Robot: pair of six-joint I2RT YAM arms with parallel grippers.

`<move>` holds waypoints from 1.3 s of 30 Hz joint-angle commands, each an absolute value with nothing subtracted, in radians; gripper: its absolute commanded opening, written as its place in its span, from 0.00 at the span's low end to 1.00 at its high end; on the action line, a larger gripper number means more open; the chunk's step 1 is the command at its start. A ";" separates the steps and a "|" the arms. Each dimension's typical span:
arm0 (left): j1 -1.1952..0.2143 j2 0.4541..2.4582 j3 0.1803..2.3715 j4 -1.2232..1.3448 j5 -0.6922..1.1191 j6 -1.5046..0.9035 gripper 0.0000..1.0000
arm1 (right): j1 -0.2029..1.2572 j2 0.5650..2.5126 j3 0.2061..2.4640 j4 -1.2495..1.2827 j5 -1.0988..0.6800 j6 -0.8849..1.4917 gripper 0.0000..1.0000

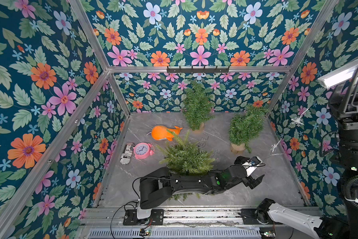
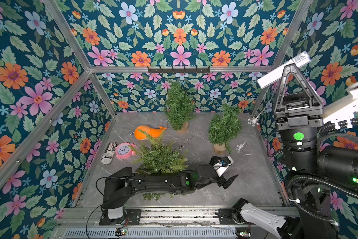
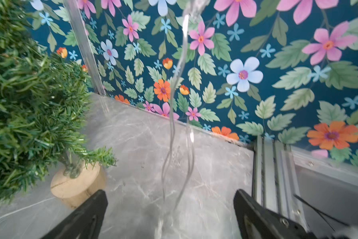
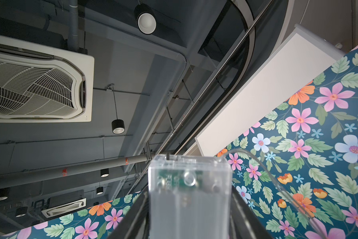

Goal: Wrap string light around the christmas tree
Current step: Wrap the light string around the Christmas tree.

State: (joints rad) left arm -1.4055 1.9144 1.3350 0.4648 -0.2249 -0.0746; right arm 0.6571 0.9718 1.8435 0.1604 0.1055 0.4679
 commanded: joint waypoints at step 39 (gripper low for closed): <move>-1.402 1.919 1.336 0.634 -0.177 0.041 0.05 | 0.658 0.954 1.821 0.115 0.067 0.485 0.42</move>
State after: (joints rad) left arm -1.4044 1.9320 1.3285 0.6250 -0.1600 0.0307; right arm 0.6571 0.9638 1.8305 0.0986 0.0700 0.4900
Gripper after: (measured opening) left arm 0.073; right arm 0.524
